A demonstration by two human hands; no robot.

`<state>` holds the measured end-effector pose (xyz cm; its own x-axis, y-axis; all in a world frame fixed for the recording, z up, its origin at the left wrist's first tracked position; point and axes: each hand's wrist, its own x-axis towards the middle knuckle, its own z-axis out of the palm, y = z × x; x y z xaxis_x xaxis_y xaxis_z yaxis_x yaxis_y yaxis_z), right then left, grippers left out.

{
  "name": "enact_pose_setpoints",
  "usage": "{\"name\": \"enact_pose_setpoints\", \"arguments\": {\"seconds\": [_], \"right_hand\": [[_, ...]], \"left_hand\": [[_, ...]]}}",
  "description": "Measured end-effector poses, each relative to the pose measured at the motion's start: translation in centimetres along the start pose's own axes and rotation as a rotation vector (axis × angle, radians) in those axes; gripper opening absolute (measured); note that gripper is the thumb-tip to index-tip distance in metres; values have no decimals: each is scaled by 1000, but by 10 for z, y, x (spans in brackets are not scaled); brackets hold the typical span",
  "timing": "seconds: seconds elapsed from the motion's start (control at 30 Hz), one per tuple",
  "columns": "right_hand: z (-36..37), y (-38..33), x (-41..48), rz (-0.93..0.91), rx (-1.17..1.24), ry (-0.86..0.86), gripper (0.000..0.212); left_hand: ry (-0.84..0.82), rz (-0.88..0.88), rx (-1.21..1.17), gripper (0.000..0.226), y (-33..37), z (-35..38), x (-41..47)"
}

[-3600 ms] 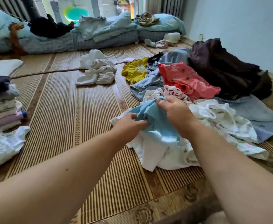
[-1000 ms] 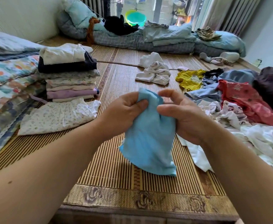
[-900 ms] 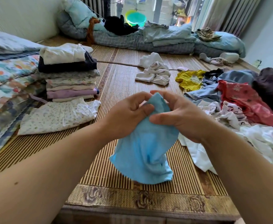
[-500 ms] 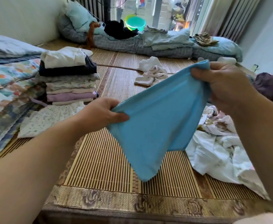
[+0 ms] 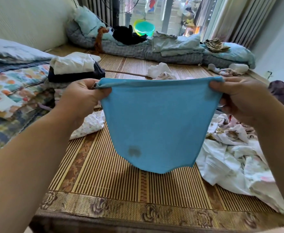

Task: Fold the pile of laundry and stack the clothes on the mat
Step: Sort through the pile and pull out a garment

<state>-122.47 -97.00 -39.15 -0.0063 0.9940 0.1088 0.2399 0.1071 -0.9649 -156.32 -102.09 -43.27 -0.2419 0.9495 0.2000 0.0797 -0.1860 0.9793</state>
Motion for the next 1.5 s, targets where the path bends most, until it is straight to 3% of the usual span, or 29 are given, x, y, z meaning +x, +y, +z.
{"name": "enact_pose_setpoints", "arguments": {"seconds": [0.27, 0.37, 0.57, 0.7, 0.8, 0.97, 1.13, 1.23, 1.3, 1.43, 1.5], "right_hand": [[19, 9, 35, 203, -105, -28, 15], [35, 15, 59, 220, -32, -62, 13], [47, 12, 93, 72, 154, -44, 14], [45, 5, 81, -13, 206, 25, 15], [34, 9, 54, -12, 135, 19, 16], [14, 48, -10, 132, -136, -275, 16], [14, 92, -54, 333, -466, -494, 14], [16, 108, -61, 398, -752, -630, 11], [16, 107, -66, 468, -841, -765, 11], [9, 100, -73, 679, -755, -1046, 12], [6, 98, -72, 684, -707, -1088, 12]], "left_hand": [[-53, -164, 61, 13, -16, 12, 32], [-58, -100, 186, 12, -22, 22, 64], [15, 93, 401, 14, -6, 25, 117], [58, 235, 394, 17, 11, 32, 118], [-31, 243, 328, 21, 12, 30, 94], [-347, 135, 416, 8, -28, 9, 26], [-703, -136, 711, 27, -77, -11, -33], [-799, -215, 867, 26, -89, -8, -52], [-840, -307, 849, 23, -92, -7, -59], [-1002, -595, 630, 20, -82, -10, -61], [-1072, -669, 564, 19, -74, -11, -54]]}}
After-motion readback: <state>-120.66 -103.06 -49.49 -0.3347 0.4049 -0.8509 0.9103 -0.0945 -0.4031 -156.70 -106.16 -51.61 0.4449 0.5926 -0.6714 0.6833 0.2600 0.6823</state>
